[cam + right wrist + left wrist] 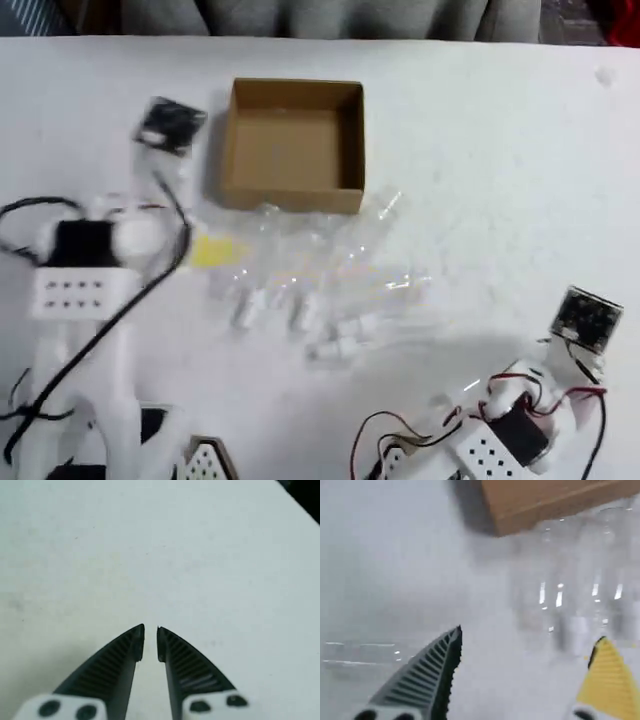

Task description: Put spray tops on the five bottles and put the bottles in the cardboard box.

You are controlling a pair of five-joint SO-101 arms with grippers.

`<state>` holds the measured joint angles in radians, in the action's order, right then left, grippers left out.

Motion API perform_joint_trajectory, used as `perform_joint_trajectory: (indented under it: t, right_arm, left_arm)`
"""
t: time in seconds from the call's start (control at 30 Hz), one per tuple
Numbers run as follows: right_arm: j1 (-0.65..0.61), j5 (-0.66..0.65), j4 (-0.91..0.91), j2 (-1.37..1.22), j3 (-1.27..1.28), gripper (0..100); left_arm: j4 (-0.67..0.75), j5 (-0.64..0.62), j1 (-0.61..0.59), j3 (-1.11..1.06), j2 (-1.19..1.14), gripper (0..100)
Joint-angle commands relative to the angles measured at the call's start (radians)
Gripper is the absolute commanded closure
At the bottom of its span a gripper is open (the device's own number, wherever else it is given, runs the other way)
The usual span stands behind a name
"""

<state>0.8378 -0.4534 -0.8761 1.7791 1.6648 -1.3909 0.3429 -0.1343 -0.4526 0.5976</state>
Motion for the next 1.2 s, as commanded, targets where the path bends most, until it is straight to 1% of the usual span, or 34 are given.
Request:
perform_joint_trajectory:
  t: [0.0,0.07,0.13,0.2,0.3,0.33,0.37,0.53,0.63,0.73,0.87,1.07,1.17]
  right_arm:
    - [-0.131,-0.008,-0.102,0.005,0.005,98.4]
    - [-0.189,-0.008,-0.134,0.005,0.005,98.4]
    - [-0.219,-0.008,-0.147,0.005,0.005,98.4]
    - [-0.231,-0.008,-0.143,0.005,0.02,98.4]
    - [-0.231,-0.008,-0.147,0.004,0.028,98.4]
    - [-0.229,-0.008,-0.147,-0.001,0.028,98.4]
    - [-0.229,-0.008,-0.147,-0.001,0.028,98.4]
    - [-0.231,-0.009,-0.16,-0.001,0.028,98.4]
    - [-0.234,-0.009,-0.16,-0.001,0.028,98.4]
    - [-0.236,-0.009,-0.16,-0.001,0.028,98.4]
    - [-0.236,-0.009,-0.16,-0.002,0.028,98.4]
    - [-0.237,-0.011,-0.16,-0.002,0.028,98.4]
    - [-0.237,-0.075,-0.162,-0.002,0.028,98.4]
  left_arm:
    - [-0.002,0.431,-0.203,0.054,0.041,63]
    - [-0.003,0.629,-0.263,0.052,0.041,63]
    - [0.005,0.796,-0.314,0.018,0.041,63]
    - [0.02,0.957,-0.352,-0.032,0.042,63]
    - [0.091,1.232,-0.412,-0.13,0.047,63]
    - [0.133,1.292,-0.424,-0.161,0.047,63]
    - [0.183,1.32,-0.433,-0.192,0.047,63]
    - [0.5,1.32,-0.438,-0.318,0.039,63]
    - [0.578,1.32,-0.438,-0.344,0.038,63]
    - [0.592,1.323,-0.438,-0.308,-0.004,63]
    - [0.577,1.32,-0.464,-0.153,-0.174,63]
    - [0.427,1.321,-0.512,0.167,-0.461,63]
    - [0.367,1.327,-0.515,0.281,-0.57,63]
